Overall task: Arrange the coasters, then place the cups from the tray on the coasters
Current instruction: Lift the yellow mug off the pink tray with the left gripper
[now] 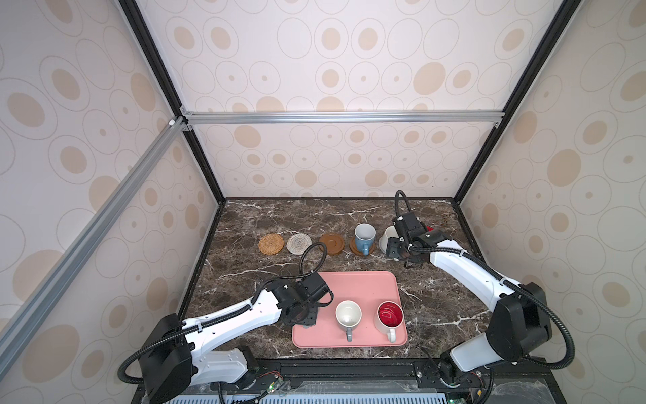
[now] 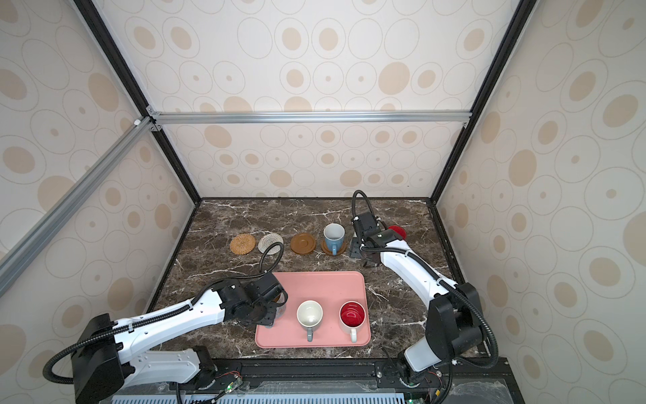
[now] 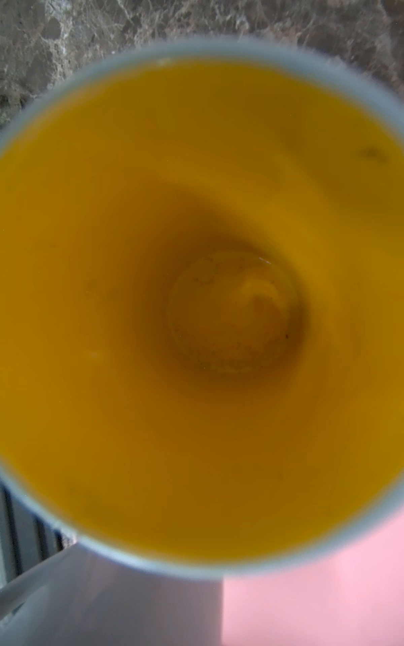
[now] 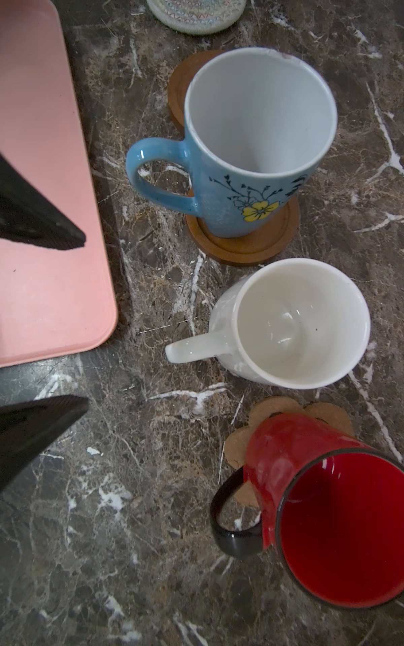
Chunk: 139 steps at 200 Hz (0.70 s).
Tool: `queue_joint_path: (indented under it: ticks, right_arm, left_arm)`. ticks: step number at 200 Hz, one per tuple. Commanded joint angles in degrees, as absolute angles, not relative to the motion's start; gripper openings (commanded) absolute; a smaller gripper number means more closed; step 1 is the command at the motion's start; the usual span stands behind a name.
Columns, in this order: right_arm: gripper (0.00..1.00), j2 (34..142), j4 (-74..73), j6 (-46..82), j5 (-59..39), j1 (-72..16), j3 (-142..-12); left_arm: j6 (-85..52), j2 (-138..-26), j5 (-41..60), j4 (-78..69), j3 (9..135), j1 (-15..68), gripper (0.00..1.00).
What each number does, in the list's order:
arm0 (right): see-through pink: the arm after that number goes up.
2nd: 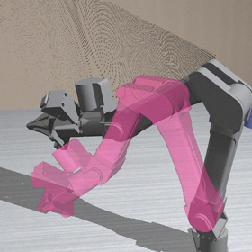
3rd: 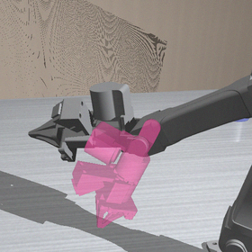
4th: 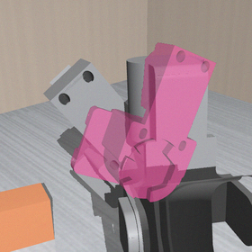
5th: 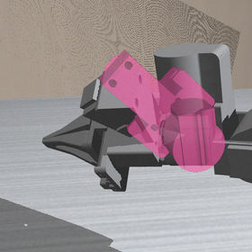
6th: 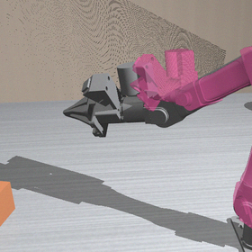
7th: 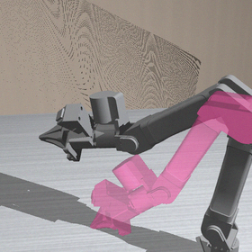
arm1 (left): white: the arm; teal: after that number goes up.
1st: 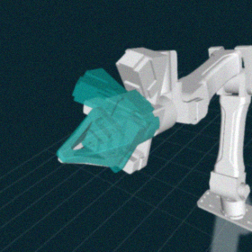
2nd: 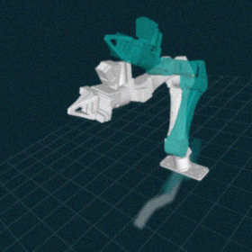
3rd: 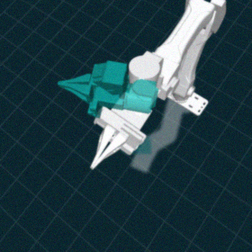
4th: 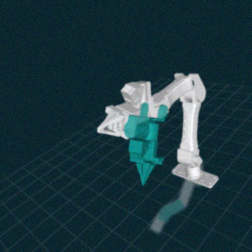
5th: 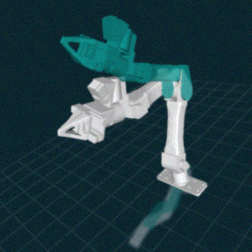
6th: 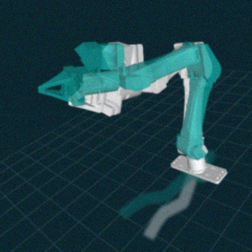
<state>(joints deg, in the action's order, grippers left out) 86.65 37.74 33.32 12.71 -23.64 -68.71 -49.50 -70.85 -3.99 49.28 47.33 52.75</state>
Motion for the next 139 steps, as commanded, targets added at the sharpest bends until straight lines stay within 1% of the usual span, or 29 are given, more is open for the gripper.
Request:
queue_joint_path:
  ticks: [1, 56, 139]
  right_arm:
    - [0.7, 84.93, 38.98, 34.32, 13.63, -23.13, -68.64]
    - [0.7, 84.98, 39.2, 34.19, 13.84, -23.16, -69.1]
    - [0.7, 85.16, 39.89, 34.1, 14.48, -23.18, -69.56]
  left_arm:
    - [-49.04, -71.15, -6.89, 46.71, 46.67, 51.64, 0.37]
    - [-47.87, -71.71, -6.59, 42.43, 45.43, 48.65, 0.3]
    - [-46.5, -74.41, -9.7, 40.02, 45.8, 47.05, 0.23]
